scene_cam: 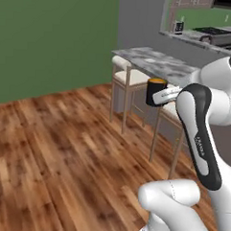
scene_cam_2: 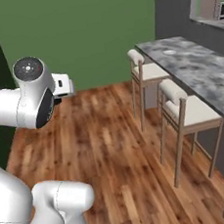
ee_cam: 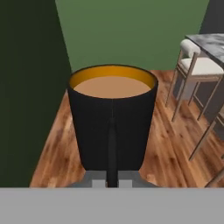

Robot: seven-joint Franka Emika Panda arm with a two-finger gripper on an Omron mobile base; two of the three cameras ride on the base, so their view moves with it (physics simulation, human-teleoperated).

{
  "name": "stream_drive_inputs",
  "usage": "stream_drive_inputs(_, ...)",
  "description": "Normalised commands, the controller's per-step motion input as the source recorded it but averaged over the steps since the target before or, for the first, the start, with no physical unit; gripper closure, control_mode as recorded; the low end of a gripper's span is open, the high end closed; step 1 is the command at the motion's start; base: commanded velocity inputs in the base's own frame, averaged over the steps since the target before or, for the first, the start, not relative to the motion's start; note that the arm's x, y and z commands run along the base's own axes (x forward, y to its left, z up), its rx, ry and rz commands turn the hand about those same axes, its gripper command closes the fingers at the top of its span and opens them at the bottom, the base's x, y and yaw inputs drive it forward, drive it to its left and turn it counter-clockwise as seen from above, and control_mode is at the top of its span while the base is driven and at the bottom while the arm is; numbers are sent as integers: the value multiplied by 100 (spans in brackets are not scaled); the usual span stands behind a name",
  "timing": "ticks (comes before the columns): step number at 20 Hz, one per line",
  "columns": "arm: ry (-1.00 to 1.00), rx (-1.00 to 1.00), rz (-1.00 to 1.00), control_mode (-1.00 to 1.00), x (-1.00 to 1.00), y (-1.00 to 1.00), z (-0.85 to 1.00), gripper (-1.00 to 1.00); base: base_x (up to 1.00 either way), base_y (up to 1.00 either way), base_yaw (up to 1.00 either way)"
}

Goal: Pick the cup of tea, navigate to the dining table, and place it on the saucer.

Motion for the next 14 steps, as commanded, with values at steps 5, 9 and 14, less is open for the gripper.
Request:
stream_drive_inputs(5, 0, 0, 0, 100, 0, 0, 0, 100, 100, 93, -42)
stream_drive_inputs(9, 0, 0, 0, 100, 0, 0, 0, 100, 100, 93, -42)
stream_drive_inputs(14, 0, 0, 0, 100, 0, 0, 0, 100, 100, 93, -41)
